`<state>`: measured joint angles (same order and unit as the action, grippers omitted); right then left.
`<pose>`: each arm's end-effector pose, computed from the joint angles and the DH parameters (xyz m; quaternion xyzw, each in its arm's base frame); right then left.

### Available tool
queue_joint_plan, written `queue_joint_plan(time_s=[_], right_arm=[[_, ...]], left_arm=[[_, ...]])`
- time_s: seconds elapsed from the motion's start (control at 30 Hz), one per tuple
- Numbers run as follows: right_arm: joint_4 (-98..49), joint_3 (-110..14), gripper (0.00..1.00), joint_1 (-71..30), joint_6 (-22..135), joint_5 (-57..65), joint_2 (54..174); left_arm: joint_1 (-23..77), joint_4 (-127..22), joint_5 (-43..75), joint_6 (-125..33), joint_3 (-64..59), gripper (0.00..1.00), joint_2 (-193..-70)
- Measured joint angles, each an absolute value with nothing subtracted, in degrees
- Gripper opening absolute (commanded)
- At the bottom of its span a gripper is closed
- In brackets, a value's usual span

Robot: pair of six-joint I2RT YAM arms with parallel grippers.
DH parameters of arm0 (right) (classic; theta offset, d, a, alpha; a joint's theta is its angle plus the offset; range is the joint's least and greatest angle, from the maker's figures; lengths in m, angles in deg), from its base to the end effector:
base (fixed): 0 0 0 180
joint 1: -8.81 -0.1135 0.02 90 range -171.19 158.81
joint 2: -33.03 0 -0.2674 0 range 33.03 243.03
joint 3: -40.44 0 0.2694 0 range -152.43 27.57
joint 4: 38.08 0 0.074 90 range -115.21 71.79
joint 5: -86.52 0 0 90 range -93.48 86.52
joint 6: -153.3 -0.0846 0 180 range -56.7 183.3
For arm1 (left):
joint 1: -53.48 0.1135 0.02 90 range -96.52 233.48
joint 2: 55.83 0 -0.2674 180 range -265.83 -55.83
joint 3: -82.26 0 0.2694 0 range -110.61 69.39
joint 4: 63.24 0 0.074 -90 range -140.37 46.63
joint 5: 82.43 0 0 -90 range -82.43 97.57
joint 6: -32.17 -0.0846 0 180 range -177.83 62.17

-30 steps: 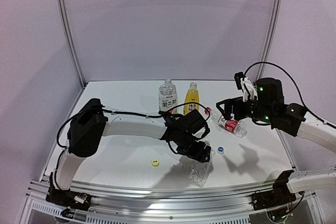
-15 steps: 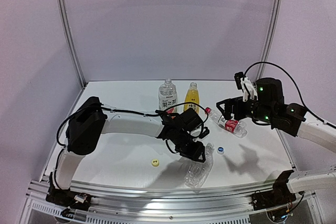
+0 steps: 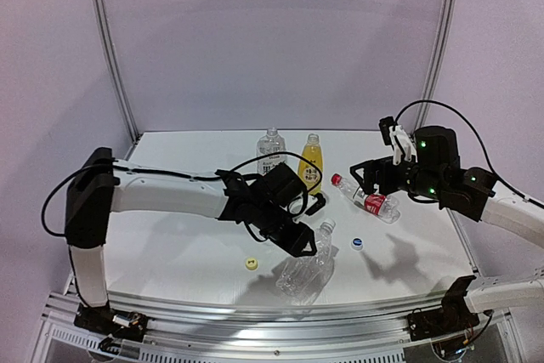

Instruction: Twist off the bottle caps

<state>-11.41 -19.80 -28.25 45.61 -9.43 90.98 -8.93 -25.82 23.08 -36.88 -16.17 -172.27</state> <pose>0.2378 0.1686 0.2856 -0.1135 0.8321 0.2101 0.5006 0.2039 -0.4390 0.1416 0.3724 0.8707 -0.2920 0.1342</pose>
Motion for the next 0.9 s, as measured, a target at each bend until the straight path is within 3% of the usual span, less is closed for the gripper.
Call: queue_joint_plan(time_s=[0.3,0.57,0.7,0.9], right_arm=[[-7.6,-23.3,0.88,-28.2,45.7,-0.9,95.7],[-6.0,-26.4,0.77,-28.2,44.0,19.3,103.7],[-8.4,-27.0,0.76,-28.2,41.8,31.3,111.3],[-11.2,-27.0,0.75,-28.2,39.2,39.9,116.6]], left_arm=[[-11.2,-23.6,13.4,-50.0,-8.9,0.26,-156.7],[-17.3,-21.4,-2.0,-59.3,4.6,0.22,-145.7],[-21.8,-23.3,-10.2,-62.9,10.4,0.20,-143.1],[-23.5,-27.0,-16.1,-65.6,15.8,0.20,-141.4]])
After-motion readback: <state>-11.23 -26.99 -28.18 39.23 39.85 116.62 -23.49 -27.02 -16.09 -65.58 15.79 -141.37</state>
